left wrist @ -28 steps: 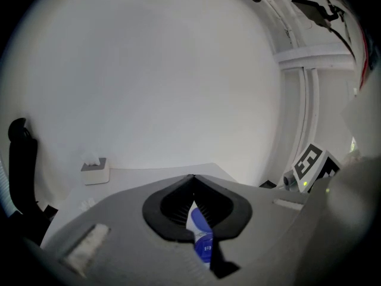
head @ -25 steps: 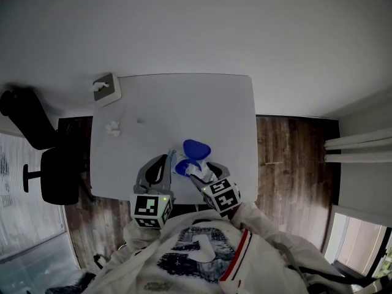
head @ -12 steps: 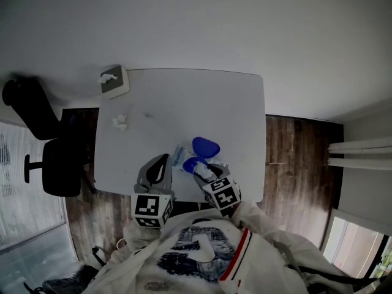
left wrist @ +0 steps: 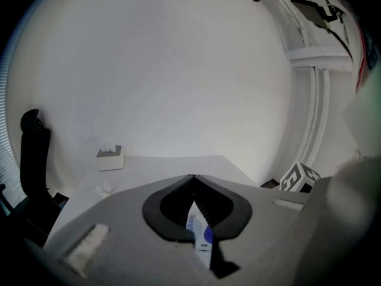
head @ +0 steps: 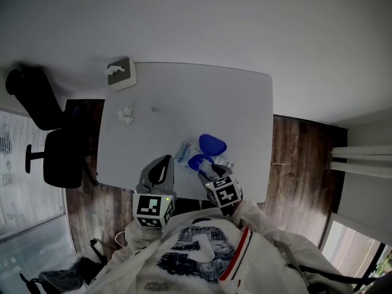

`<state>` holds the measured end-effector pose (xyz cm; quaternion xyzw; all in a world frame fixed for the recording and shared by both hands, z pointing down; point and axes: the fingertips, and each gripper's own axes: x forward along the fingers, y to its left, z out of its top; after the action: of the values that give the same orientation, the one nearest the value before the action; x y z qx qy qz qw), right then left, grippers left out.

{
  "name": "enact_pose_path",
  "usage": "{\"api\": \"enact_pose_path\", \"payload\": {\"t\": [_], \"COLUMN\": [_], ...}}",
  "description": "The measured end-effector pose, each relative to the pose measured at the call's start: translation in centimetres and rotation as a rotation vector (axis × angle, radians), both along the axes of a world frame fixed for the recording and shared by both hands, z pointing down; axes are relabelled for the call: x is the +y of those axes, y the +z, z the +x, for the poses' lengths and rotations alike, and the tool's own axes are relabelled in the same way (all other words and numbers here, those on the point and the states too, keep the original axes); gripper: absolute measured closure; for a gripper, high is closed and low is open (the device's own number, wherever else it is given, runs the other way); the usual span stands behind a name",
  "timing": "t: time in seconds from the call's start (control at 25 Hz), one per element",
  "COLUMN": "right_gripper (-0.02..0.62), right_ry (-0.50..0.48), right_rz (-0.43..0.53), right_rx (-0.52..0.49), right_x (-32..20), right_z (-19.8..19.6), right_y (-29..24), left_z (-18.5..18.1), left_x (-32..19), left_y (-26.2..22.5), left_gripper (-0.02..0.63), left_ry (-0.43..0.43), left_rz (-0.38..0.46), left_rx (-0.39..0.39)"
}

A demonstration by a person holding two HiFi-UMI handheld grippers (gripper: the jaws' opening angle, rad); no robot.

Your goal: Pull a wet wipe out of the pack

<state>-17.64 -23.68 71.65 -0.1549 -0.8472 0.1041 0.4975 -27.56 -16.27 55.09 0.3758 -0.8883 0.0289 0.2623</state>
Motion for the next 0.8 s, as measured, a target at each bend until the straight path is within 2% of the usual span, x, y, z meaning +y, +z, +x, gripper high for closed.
{"api": "enact_pose_path", "payload": {"t": [0.12, 0.32, 0.8], "right_gripper": [0.387, 0.456, 0.525], "right_ry": [0.0, -0.005, 0.002], "right_rz": [0.01, 0.027, 0.04], "right_rx": [0.017, 0.041, 0.051], "right_x": [-0.2, -0.3, -1.0], "right_z": [-0.1, 0.0, 0.5], "right_y": [0.5, 0.8, 0.8], "left_z": [-0.1, 0.1, 0.7], "left_x": [0.3, 1.1, 0.7], "left_y": [0.1, 0.6, 0.5], "left_gripper": [0.601, 0.601, 0.601], "left_ry": [-0.011, -0.036, -0.023], "left_rz": [-0.002, -0.011, -0.014], "left_rx": [0.001, 0.011, 0.014]}}
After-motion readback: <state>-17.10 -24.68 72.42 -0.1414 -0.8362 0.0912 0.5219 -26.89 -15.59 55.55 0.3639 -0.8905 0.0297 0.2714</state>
